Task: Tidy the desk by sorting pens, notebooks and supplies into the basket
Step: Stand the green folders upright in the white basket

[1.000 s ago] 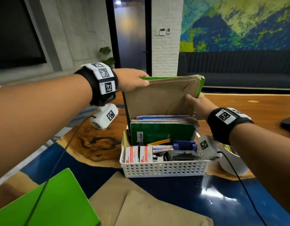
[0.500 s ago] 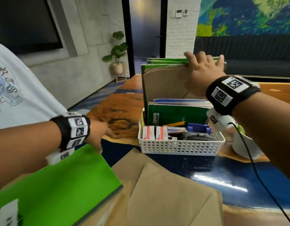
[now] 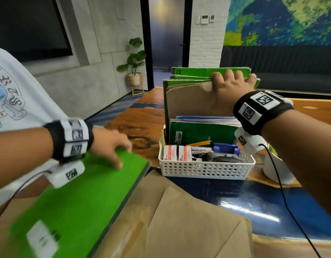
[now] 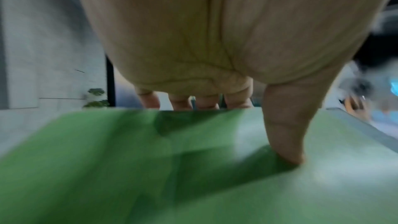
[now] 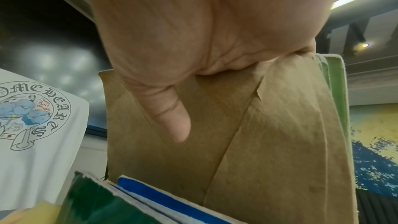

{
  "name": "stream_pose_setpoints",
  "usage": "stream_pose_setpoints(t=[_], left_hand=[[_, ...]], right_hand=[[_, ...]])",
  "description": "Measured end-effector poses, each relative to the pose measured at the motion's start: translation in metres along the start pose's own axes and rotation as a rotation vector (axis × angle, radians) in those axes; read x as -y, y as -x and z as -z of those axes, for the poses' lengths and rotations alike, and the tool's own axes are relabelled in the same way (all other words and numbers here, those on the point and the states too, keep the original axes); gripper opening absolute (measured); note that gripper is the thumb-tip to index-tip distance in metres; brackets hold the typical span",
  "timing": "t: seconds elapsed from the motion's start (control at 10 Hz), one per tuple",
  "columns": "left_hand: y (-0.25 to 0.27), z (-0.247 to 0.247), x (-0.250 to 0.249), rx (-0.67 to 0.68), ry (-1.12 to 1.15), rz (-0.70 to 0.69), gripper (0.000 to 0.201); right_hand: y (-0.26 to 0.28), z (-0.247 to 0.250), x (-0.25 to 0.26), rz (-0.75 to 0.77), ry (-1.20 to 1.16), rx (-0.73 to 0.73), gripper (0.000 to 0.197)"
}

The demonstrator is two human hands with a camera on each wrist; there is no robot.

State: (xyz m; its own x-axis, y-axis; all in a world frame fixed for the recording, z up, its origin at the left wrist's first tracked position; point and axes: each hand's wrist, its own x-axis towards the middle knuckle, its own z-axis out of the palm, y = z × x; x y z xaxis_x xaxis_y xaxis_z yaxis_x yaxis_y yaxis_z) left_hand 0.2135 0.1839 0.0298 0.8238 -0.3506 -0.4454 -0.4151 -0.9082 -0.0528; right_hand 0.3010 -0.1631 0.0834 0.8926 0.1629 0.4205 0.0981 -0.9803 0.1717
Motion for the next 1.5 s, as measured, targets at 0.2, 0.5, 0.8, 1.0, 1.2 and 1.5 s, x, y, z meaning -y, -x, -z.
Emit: stream_pose_setpoints(t=[0.2, 0.5, 0.8, 1.0, 1.2, 1.5], left_hand=[[0.035, 0.118, 0.033, -0.446, 0.865, 0.024, 0.073], [0.004, 0.053, 0.011, -0.936, 1.700, -0.117, 0.035], [-0.060, -0.041, -0.003, -0.669, 1.759, 0.443, 0.058], [-0.037, 0.027, 0.012, -0.970, 0.741, 0.468, 0.130], [-0.021, 0.097, 0.017, -0.925, 1.119, 0.097, 0.028], [-0.012, 0.098, 0.085, -1.465, 1.824, -0.004, 0.048]], right_hand=[[0.001, 0.011, -0.001, -0.027, -0.102, 0.063, 0.065], [-0.007, 0.036, -0.020, -0.144, -0.530, 0.327, 0.096], [0.000, 0.031, -0.017, -0.030, -0.320, 0.202, 0.074], [-0.003, 0.020, -0.006, -0.066, -0.281, 0.107, 0.059], [-0.001, 0.018, -0.011, -0.037, -0.308, 0.097, 0.062], [-0.003, 0.015, -0.012, -0.033, -0.358, 0.118, 0.068]])
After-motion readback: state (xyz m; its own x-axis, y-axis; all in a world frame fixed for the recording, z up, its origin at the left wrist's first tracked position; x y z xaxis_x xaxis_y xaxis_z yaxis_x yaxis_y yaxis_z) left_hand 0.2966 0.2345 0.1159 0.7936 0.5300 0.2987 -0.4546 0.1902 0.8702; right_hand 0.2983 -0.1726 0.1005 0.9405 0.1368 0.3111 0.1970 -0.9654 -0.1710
